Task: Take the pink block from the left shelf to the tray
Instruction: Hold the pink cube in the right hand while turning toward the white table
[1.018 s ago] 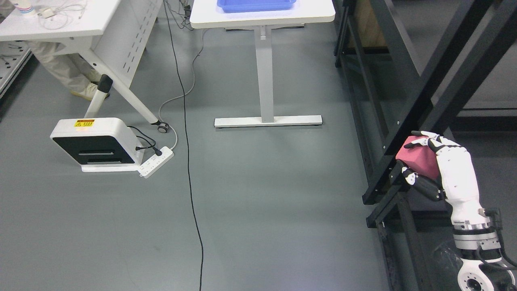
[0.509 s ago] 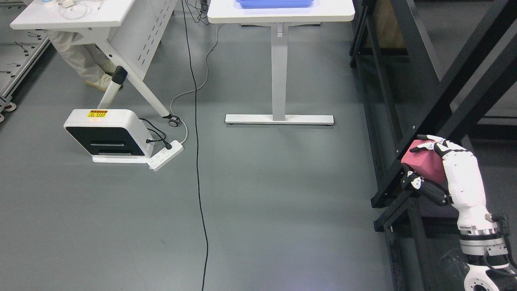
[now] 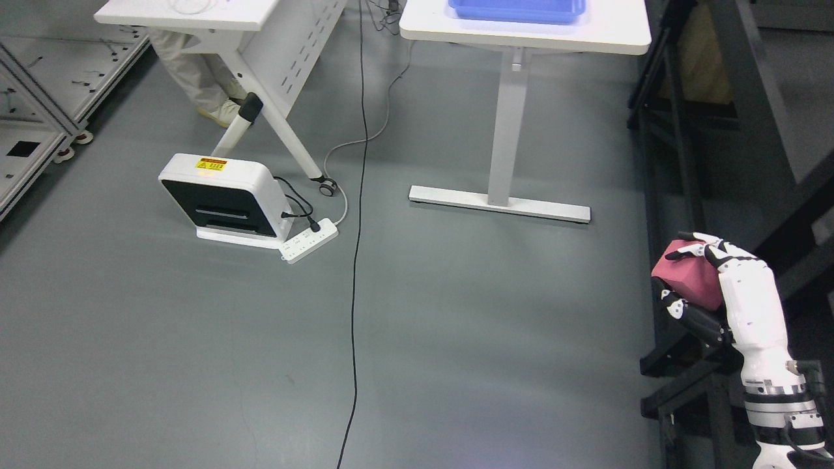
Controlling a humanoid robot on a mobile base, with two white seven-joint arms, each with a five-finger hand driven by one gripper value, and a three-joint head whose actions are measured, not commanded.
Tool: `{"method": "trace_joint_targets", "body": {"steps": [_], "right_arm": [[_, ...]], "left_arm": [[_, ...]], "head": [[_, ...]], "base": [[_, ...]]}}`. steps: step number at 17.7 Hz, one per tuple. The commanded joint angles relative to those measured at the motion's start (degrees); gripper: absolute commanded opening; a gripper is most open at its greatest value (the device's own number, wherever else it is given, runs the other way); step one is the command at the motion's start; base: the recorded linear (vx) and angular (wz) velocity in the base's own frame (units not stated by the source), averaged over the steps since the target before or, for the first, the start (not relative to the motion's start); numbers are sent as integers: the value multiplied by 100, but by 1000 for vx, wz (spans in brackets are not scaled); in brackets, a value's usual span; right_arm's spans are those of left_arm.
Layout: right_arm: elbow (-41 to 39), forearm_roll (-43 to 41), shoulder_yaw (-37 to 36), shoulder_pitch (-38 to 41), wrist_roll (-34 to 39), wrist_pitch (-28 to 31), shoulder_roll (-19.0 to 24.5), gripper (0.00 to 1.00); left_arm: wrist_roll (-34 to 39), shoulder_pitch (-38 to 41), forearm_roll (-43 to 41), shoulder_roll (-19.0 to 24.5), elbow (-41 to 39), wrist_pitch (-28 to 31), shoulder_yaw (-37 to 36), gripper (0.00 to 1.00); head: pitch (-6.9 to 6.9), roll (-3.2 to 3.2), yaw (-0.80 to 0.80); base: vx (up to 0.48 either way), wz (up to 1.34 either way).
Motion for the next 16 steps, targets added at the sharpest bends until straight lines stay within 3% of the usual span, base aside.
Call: {"method": "trace_joint_targets", "body": {"steps": [1,8,16], "right_arm": [[-24,-27,-105,107,2,-46,19,4],[-24,-27,-114,90,2,-46,19,4],[-24,-27,-114,107,-7,-38,10,4]], "left_arm": [[-3,-133,-9,100,-100,0,0,100],[-3,-133,-9,100,-100,0,0,100],[-3,-142,-9,100,-100,0,0,100]], "head": [[0,0,0],[0,0,0],[0,0,0]], "base": [[154,527],[241,295],[380,-78]]}}
